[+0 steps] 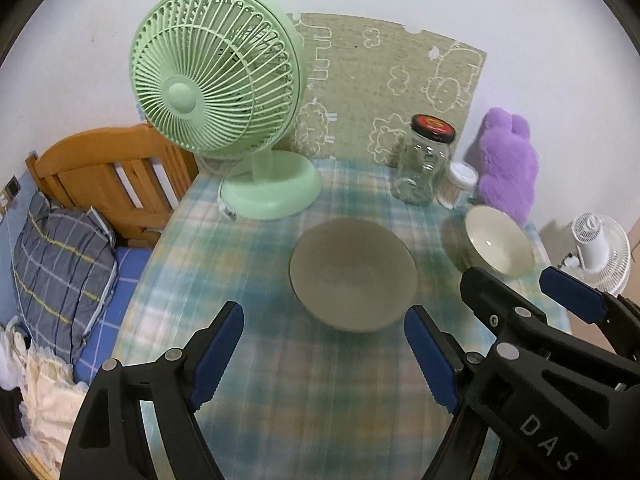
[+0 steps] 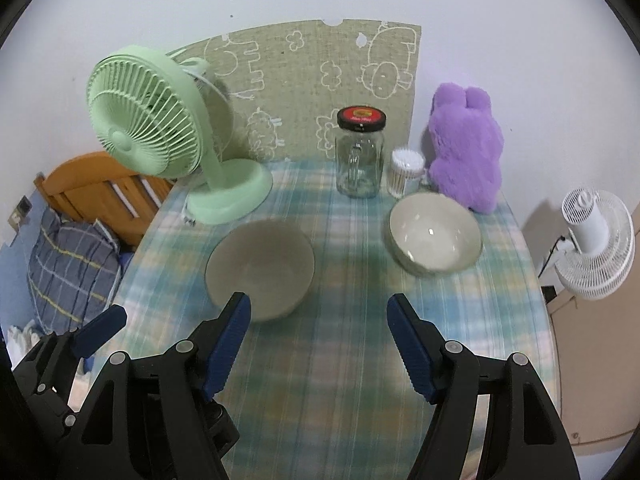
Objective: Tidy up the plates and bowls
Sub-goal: 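Move both tools to the second grey-rimmed bowl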
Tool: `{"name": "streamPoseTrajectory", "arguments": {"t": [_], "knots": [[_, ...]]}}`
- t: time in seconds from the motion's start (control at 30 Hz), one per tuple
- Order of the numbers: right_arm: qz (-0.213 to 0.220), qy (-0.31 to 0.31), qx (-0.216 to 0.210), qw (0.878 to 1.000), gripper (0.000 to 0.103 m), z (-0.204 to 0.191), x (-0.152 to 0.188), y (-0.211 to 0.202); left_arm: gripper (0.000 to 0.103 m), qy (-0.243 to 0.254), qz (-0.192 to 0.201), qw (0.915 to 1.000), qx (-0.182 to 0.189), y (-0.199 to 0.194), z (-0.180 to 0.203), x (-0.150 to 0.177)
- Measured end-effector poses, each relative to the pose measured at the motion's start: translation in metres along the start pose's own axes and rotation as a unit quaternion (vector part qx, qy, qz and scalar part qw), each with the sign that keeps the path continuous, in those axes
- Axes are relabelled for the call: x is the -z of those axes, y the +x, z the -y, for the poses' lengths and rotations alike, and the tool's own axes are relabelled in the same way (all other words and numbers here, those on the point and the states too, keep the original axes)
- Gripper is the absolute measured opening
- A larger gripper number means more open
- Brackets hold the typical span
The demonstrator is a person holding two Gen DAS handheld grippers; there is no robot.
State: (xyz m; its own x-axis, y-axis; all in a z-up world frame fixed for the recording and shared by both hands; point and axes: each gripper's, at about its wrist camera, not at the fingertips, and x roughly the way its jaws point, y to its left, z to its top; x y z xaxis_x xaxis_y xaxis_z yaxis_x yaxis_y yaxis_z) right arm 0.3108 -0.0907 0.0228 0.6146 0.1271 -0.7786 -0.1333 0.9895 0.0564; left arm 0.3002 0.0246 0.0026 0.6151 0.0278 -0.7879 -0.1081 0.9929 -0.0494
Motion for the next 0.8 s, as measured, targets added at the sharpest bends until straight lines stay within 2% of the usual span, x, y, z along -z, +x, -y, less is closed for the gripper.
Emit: {"name": "streamPoseTrajectory", "arguments": {"t": [0.17,0.3,0.63,0.8], "knots": [[0.002,-0.001,-0.012,1.000,0.074,-0.005,-0.017,0.029,0.080,-0.003,0.004,0.9999,-0.011,0.028,-0.005,-0.017],[0.006,-0.012,-0.012,1.000,0.074,-0.010,-0.028,0.055,0.078,0.006,0.008,0.9992,-0.039,0.052,-0.007,-0.027],[-0.008,0.007,0.002,1.000,0.073,-0.008,-0.034,0.108,0.073,0.009,-0.008,0.9995,-0.028,0.102,-0.006,-0.031],[-0.021,0.006,0.008,1.000,0.063,-0.009,-0.033,0.132,0.064,0.011,-0.022,0.9993,-0.027,0.123,-0.005,-0.028]]}}
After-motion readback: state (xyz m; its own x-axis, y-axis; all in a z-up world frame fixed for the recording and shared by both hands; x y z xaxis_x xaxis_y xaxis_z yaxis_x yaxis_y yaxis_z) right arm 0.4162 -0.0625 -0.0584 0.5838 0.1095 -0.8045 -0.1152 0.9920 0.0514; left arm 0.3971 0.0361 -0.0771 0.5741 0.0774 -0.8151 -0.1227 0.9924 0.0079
